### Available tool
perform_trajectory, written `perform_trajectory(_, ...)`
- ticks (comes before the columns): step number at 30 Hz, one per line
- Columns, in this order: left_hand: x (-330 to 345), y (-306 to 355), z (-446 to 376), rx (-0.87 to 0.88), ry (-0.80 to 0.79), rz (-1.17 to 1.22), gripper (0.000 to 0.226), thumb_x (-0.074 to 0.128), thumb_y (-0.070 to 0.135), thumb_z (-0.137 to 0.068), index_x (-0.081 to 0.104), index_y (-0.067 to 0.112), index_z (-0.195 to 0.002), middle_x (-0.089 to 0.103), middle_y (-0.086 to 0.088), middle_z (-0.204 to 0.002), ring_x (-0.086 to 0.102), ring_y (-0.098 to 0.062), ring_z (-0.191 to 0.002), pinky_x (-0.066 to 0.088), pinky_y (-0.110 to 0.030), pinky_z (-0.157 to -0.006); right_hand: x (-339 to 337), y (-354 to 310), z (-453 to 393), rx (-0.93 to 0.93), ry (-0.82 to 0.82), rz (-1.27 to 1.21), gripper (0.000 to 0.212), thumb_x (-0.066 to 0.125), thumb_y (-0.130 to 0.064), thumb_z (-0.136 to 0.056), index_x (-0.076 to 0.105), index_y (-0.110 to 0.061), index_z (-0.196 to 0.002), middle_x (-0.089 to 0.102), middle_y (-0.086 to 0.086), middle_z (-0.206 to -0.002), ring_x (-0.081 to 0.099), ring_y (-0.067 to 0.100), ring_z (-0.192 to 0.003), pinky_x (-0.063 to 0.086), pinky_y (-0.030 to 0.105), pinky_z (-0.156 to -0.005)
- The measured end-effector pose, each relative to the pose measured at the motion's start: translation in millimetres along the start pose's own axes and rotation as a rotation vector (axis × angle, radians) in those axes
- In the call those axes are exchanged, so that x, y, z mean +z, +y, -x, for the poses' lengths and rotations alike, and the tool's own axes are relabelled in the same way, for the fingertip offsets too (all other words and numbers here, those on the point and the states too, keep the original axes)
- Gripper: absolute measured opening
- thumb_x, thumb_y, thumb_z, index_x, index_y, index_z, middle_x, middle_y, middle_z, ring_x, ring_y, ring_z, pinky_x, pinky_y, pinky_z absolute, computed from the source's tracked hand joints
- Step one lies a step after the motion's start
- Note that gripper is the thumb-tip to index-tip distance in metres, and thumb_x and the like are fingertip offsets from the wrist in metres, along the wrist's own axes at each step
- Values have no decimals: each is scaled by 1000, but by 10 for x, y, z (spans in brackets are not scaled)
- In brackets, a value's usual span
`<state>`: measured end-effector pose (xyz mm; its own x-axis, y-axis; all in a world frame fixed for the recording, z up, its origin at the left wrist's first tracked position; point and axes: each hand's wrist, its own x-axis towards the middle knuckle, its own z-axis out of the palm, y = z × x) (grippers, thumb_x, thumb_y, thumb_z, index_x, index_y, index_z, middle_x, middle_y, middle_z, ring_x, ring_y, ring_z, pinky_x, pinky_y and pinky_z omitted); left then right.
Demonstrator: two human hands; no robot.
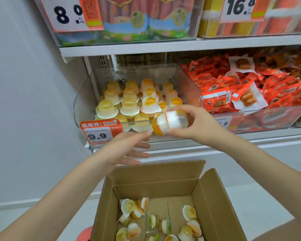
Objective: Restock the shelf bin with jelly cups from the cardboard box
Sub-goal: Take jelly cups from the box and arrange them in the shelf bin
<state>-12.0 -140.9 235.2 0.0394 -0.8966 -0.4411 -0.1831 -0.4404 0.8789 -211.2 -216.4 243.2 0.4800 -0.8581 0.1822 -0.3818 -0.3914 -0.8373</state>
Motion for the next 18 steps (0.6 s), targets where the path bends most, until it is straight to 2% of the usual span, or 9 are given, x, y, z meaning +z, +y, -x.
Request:
perform_trajectory(1, -96, 1, -39, 45, 118, -173, 38, 65, 51, -79, 64, 23, -104, 70, 2, -105, 68, -12, -92, 55, -32, -79, -98, -21, -115, 7, 80, 53, 52, 85, -27, -66, 65, -24, -114, 65, -10, -106, 60, 3, -92, 46, 19, -76)
perform_trajectory(3, -267, -17, -112, 95, 274, -309, 30, 69, 48, -79, 68, 21, -92, 70, 0, -97, 65, -13, -92, 50, -27, -75, -260, -49, -439, 20, 173, 221, 55, 85, -33, -65, 64, -23, -116, 64, -7, -107, 59, 9, -93, 45, 21, -73)
perform_trajectory(6, -405, -67, -161, 145, 344, -355, 24, 73, 46, -75, 73, 22, -76, 71, -2, -82, 66, -16, -85, 49, -26, -71, -313, -77, -1013, -3, 170, 486, 56, 81, -41, -67, 64, -18, -115, 64, 0, -111, 58, 17, -100, 43, 25, -77)
perform_trajectory(9, -465, -118, -219, 169, 392, -391, 22, 77, 48, -70, 74, 26, -69, 71, 5, -70, 65, -10, -77, 50, -26, -71, -356, -84, -1659, 48, 88, 631, 47, 76, -37, -73, 65, -12, -111, 66, 8, -112, 61, 26, -103, 47, 30, -83)
perform_trajectory(11, -508, -128, -276, 151, 362, -374, 18, 81, 41, -67, 75, 25, -72, 72, 6, -70, 66, -6, -77, 50, -19, -70, -346, -37, -1961, 122, -15, 763, 46, 77, -34, -72, 64, -14, -112, 63, 11, -116, 59, 29, -107, 47, 34, -86)
perform_trajectory(13, -540, -120, -331, 118, 270, -354, 19, 86, 31, -64, 76, 23, -79, 74, 6, -74, 68, -6, -80, 51, -16, -73, -315, 71, -2135, 91, 7, 803, 44, 75, -37, -72, 64, -16, -109, 64, 7, -109, 60, 27, -100, 49, 33, -84)
perform_trajectory(15, -563, -130, -375, 98, 231, -363, 24, 87, 28, -62, 77, 23, -83, 74, 7, -77, 69, -6, -81, 54, -20, -80, -267, 154, -2217, 30, 33, 761, 40, 71, -42, -73, 65, -18, -104, 64, 3, -98, 61, 22, -89, 51, 30, -79)
perform_trajectory(18, -591, -146, -425, 100, 236, -387, 27, 88, 25, -61, 77, 24, -86, 75, 7, -79, 69, -5, -81, 55, -26, -85, -273, 91, -2426, 181, -238, 915, 43, 81, -36, -68, 67, -20, -105, 66, 9, -109, 62, 30, -102, 50, 37, -84)
